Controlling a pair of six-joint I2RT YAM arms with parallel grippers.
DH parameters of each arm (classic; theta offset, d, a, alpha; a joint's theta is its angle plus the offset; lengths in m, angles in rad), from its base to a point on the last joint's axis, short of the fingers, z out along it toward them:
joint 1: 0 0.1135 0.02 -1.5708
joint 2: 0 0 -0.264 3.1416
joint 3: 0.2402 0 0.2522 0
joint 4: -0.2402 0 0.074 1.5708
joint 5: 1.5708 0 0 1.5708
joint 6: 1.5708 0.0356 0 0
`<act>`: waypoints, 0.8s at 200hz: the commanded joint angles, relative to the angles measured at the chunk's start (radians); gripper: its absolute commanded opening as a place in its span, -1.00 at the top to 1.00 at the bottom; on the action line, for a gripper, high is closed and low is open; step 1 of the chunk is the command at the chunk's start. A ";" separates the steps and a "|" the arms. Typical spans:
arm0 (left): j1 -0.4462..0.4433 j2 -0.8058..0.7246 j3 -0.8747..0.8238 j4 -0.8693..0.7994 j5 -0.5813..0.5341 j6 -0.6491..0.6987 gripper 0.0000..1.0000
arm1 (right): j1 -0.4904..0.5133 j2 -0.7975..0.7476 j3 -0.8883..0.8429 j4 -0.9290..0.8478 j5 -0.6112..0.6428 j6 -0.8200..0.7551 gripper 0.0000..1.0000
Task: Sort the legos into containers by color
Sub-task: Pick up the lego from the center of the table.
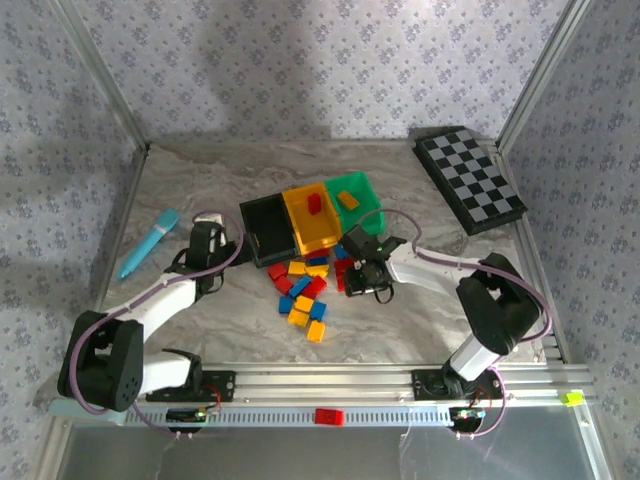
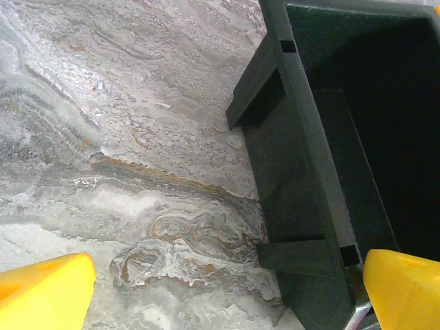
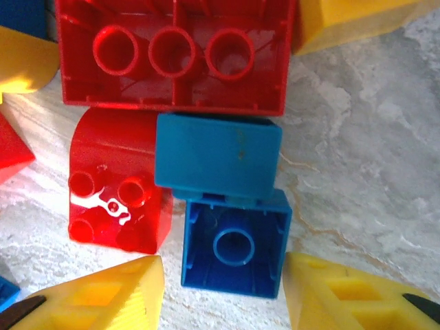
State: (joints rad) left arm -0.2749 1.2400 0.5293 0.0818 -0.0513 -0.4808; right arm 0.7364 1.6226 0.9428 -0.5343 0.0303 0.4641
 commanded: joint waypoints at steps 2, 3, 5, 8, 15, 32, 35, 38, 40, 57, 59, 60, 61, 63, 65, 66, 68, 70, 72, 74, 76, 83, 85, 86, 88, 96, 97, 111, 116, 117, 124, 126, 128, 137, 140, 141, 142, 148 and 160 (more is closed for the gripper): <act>0.006 -0.002 0.031 0.013 0.014 -0.007 -1.00 | 0.000 0.028 0.029 0.008 0.017 0.002 0.03; 0.006 -0.002 0.031 0.012 0.013 -0.007 -1.00 | 0.000 0.029 0.030 0.008 0.016 0.002 0.03; 0.006 -0.002 0.031 0.013 0.013 -0.007 -1.00 | 0.000 0.029 0.031 0.007 0.016 0.002 0.05; 0.006 -0.002 0.029 0.014 0.011 -0.007 -1.00 | 0.000 0.029 0.033 0.007 0.017 0.001 0.07; 0.006 0.001 0.031 0.014 0.009 -0.007 -0.99 | 0.002 0.029 0.033 0.009 0.019 -0.002 0.11; 0.006 0.004 0.032 0.012 0.017 -0.008 -1.00 | -0.001 0.029 0.031 0.007 0.024 -0.007 0.21; 0.007 0.003 0.032 0.013 0.019 -0.008 -0.99 | 0.000 0.029 0.031 0.006 0.025 -0.009 0.23; 0.007 0.003 0.032 0.013 0.019 -0.008 -0.99 | -0.003 0.029 0.031 0.004 0.026 -0.009 0.24; 0.007 0.003 0.032 0.012 0.019 -0.007 -1.00 | -0.002 0.028 0.031 0.002 0.027 -0.010 0.24; 0.006 0.001 0.031 0.013 0.011 -0.008 -1.00 | -0.002 0.018 0.036 -0.011 0.032 -0.013 0.25; 0.006 0.001 0.031 0.013 0.010 -0.007 -1.00 | -0.002 0.016 0.037 -0.012 0.033 -0.013 0.25; 0.006 0.001 0.031 0.013 0.010 -0.007 -1.00 | -0.002 0.015 0.036 -0.012 0.033 -0.013 0.25; 0.006 0.001 0.031 0.013 0.010 -0.007 -1.00 | -0.002 0.015 0.036 -0.013 0.033 -0.013 0.25; 0.006 0.001 0.032 0.012 0.010 -0.007 -1.00 | -0.002 0.013 0.035 -0.013 0.035 -0.013 0.24; 0.006 0.001 0.032 0.012 0.011 -0.007 -0.99 | -0.002 0.012 0.034 -0.013 0.036 -0.013 0.24; 0.006 0.001 0.032 0.012 0.011 -0.007 -0.99 | -0.002 0.011 0.033 -0.013 0.037 -0.013 0.24; 0.007 0.001 0.032 0.011 0.011 -0.007 -1.00 | -0.002 0.011 0.032 -0.013 0.038 -0.013 0.24; 0.007 0.001 0.033 0.010 0.011 -0.006 -1.00 | -0.003 0.011 0.031 -0.013 0.039 -0.013 0.23; 0.006 0.001 0.034 0.009 0.010 -0.006 -0.99 | -0.003 0.011 0.031 -0.013 0.039 -0.012 0.23; 0.007 0.001 0.034 0.008 0.010 -0.005 -1.00 | -0.004 0.011 0.031 -0.013 0.039 -0.012 0.21; 0.007 0.001 0.035 0.006 0.010 -0.005 -0.99 | -0.003 0.011 0.030 -0.013 0.040 -0.013 0.20; 0.006 0.000 0.035 0.005 0.009 -0.004 -0.99 | -0.004 0.018 0.031 -0.015 0.040 -0.013 0.17; 0.006 -0.001 0.034 0.006 0.007 -0.004 -0.99 | -0.003 0.021 0.032 -0.015 0.040 -0.013 0.16; 0.006 -0.002 0.034 0.006 0.007 -0.004 -0.99 | -0.002 0.023 0.033 -0.015 0.040 -0.013 0.16; 0.006 -0.002 0.034 0.006 0.006 -0.004 -1.00 | -0.002 0.026 0.035 -0.015 0.038 -0.013 0.15; 0.007 -0.004 0.032 0.006 0.001 -0.004 -1.00 | 0.000 0.038 0.041 -0.018 0.033 -0.013 0.13; 0.007 -0.004 0.032 0.006 0.001 -0.004 -1.00 | 0.000 0.040 0.042 -0.019 0.034 -0.013 0.13; 0.006 -0.002 0.032 0.006 0.003 -0.005 -0.99 | 0.011 0.054 0.055 -0.020 0.039 -0.013 0.10; 0.006 -0.001 0.033 0.007 0.006 -0.005 -1.00 | 0.016 0.060 0.057 -0.018 0.043 -0.012 0.10; 0.006 -0.001 0.033 0.006 0.007 -0.005 -1.00 | 0.016 0.060 0.058 -0.018 0.043 -0.012 0.10; 0.007 -0.001 0.034 0.007 0.008 -0.005 -1.00 | 0.021 0.067 0.063 -0.020 0.045 -0.011 0.09; 0.007 -0.001 0.033 0.006 0.008 -0.005 -1.00 | 0.021 0.070 0.065 -0.021 0.045 -0.011 0.09; 0.006 -0.001 0.033 0.007 0.008 -0.005 -1.00 | 0.023 0.071 0.066 -0.022 0.046 -0.012 0.10; 0.006 -0.002 0.032 0.007 0.003 -0.005 -0.99 | 0.024 0.077 0.073 -0.029 0.046 -0.013 0.11; 0.006 -0.001 0.032 0.007 0.002 -0.005 -1.00 | 0.024 0.078 0.074 -0.033 0.047 -0.014 0.13; 0.007 -0.001 0.032 0.006 0.000 -0.005 -1.00 | 0.024 0.077 0.075 -0.034 0.048 -0.014 0.13; 0.007 -0.001 0.032 0.006 0.001 -0.005 -1.00 | 0.024 0.077 0.075 -0.034 0.049 -0.015 0.14; 0.006 -0.001 0.032 0.006 0.001 -0.005 -1.00 | 0.024 0.076 0.076 -0.037 0.050 -0.018 0.18; 0.006 -0.002 0.034 0.003 0.004 -0.005 -0.99 | 0.024 0.066 0.075 -0.038 0.050 -0.021 0.24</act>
State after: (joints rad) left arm -0.2749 1.2400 0.5293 0.0814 -0.0490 -0.4808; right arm 0.7563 1.6733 1.0027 -0.5426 0.0502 0.4515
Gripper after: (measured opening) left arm 0.994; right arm 0.404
